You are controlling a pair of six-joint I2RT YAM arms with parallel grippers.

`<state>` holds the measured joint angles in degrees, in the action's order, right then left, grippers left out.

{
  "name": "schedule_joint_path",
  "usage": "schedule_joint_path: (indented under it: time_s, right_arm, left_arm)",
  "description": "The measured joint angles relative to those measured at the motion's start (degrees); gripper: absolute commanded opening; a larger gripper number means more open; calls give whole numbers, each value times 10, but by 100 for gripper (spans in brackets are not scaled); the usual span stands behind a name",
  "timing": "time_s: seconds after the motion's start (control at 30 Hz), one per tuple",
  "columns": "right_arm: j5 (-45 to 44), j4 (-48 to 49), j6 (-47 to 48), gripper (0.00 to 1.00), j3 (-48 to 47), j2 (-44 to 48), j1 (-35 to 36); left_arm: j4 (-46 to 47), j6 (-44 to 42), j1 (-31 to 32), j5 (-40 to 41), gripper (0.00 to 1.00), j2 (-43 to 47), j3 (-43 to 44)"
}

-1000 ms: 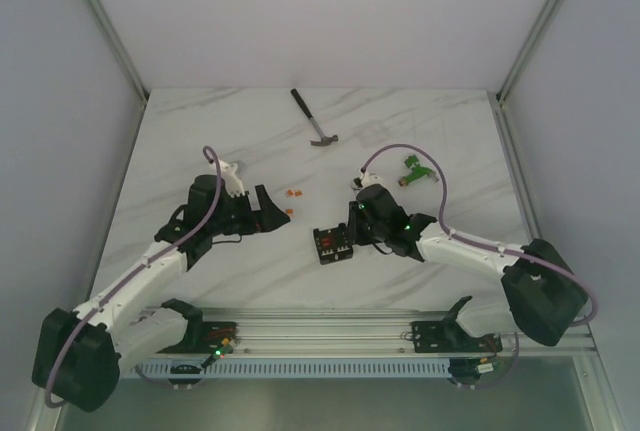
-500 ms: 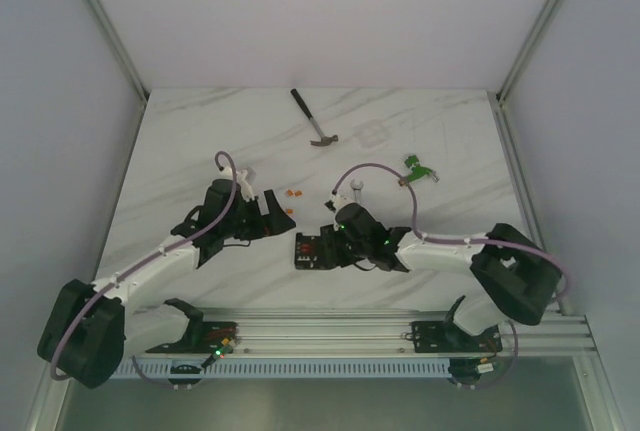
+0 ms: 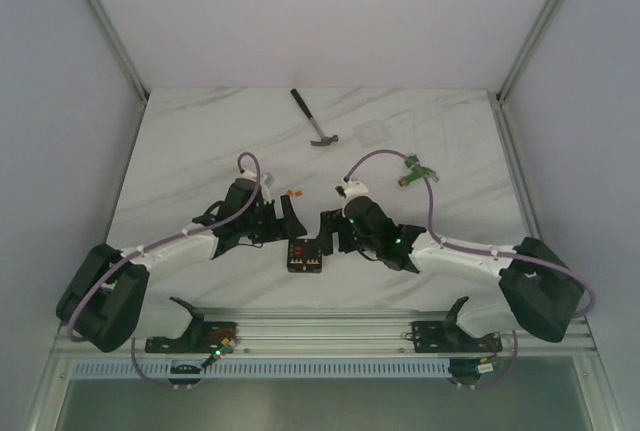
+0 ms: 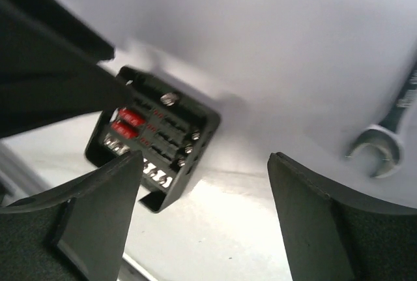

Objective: Snap on the fuse box
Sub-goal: Place the fuse box base at the center of the board, then adjust the fuse box base at the center of the board.

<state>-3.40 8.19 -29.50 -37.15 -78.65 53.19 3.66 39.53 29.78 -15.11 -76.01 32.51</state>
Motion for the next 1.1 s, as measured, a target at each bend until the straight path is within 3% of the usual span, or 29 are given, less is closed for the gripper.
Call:
schedule_joint_path:
  time_s: [0.2,0.57,0.67,0.8,1.1]
  right_arm:
    - [-84,-12,2,93,21,35,-18]
    - [-174,-24,-2,96,76,96,-38]
    - [-184,-27,-2,96,85,112,-44]
    - [-188,-28,6,97,87,115,-44]
    - [-172,-22,35,98,87,93,-45]
  left_arm:
    - [2,3,24,-2,94,-40,25]
    - [13,-9,77,-63,86,-249,227]
    - [19,-10,85,-75,88,-277,251]
    - [-15,-10,89,-33,90,-242,240]
    - [-109,20,88,103,89,-31,133]
